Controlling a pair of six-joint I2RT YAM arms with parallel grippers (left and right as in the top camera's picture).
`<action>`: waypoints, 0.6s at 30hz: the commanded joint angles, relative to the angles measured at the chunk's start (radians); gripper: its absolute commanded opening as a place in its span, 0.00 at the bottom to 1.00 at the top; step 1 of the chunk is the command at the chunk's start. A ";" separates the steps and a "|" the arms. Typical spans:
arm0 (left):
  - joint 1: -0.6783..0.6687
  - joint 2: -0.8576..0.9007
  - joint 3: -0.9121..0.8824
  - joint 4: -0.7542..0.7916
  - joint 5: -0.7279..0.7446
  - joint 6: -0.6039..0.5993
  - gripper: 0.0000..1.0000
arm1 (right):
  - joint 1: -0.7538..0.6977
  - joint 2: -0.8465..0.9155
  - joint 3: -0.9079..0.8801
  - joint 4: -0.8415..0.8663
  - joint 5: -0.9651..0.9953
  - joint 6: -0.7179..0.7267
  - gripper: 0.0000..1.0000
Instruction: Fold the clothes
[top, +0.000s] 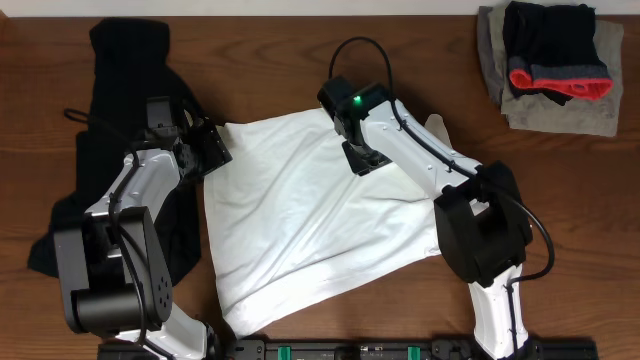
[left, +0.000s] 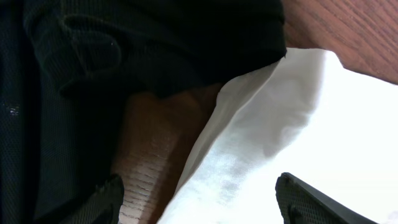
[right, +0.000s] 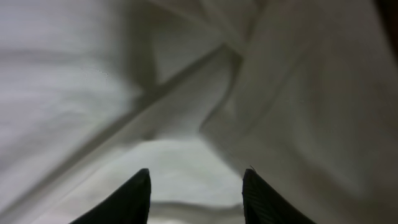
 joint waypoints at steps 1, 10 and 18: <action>0.002 0.011 0.021 -0.002 0.009 0.000 0.80 | -0.010 0.003 -0.022 0.003 0.109 0.110 0.38; 0.002 0.011 0.021 -0.002 0.009 0.003 0.80 | -0.009 0.003 -0.031 -0.003 0.122 0.238 0.35; 0.002 0.011 0.021 -0.002 0.009 0.003 0.80 | -0.010 0.003 -0.038 -0.033 0.158 0.348 0.50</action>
